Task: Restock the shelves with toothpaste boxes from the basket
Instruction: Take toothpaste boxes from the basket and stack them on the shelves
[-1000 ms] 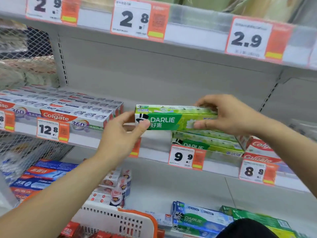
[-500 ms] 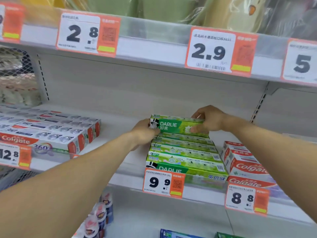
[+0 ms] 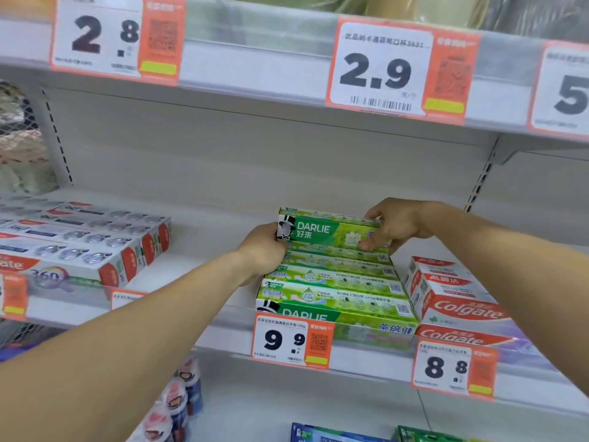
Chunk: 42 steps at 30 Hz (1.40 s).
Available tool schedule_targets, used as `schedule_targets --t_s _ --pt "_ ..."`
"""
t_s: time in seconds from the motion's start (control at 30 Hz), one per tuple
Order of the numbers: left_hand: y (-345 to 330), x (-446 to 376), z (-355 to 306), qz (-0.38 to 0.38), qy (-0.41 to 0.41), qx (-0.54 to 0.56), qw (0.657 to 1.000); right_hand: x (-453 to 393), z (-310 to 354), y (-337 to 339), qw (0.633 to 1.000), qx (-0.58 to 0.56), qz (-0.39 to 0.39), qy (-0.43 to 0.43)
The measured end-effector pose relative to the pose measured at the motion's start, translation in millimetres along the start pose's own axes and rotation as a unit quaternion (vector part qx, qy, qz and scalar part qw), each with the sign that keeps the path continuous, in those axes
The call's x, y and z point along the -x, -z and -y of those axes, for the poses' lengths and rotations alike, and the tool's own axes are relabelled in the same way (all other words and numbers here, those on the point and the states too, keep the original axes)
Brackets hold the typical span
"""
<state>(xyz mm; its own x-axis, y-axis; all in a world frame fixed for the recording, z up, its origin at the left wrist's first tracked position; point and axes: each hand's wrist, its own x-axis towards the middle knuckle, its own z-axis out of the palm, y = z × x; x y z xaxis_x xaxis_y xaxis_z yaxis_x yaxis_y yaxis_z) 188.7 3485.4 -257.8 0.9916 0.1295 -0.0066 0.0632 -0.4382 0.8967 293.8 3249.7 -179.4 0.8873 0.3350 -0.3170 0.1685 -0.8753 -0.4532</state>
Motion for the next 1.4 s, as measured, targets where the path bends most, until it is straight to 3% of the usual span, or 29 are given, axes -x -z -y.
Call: schedule_targets --t_s 0.23,0.83,0.9,0.97,1.07,1.17,1.27,1.33,1.4 --pt "-8.6 -1.4 8.1 -0.028 0.001 0.042 0.999 -3.1 -0.7 -2.5 0.999 0.031 0.002 0.013" --pt "0.0 5.2 11.1 -0.013 -0.008 0.053 0.998 -0.3 1.0 -5.7 0.999 0.028 0.016 -0.005" --pt "3.4 10.0 9.9 -0.033 -0.004 0.077 0.996 1.6 2.9 -7.5 0.998 0.057 0.007 -0.017" --pt "9.9 16.4 7.9 -0.073 -0.013 0.086 0.994 5.0 8.3 -6.7 0.986 0.161 -0.024 -0.023" --pt "25.7 34.4 7.3 -0.130 -0.080 0.070 0.986 18.3 27.6 -6.3 0.963 0.244 -0.103 0.046" --pt "50.0 70.3 10.1 -0.146 -0.159 0.038 0.976 39.7 62.4 -14.0 0.941 0.251 -0.160 0.163" --pt "80.5 117.1 21.2 -0.147 -0.189 0.018 0.971 62.6 110.4 -42.8 0.912 0.221 -0.197 0.283" --pt "98.9 150.4 34.9 -0.129 -0.167 0.013 0.977 81.1 145.2 -78.5 0.909 0.136 -0.168 0.357" --pt "113.5 180.2 58.1 -0.083 -0.119 -0.011 0.989 98.1 174.0 -126.9 0.908 0.069 -0.083 0.405"
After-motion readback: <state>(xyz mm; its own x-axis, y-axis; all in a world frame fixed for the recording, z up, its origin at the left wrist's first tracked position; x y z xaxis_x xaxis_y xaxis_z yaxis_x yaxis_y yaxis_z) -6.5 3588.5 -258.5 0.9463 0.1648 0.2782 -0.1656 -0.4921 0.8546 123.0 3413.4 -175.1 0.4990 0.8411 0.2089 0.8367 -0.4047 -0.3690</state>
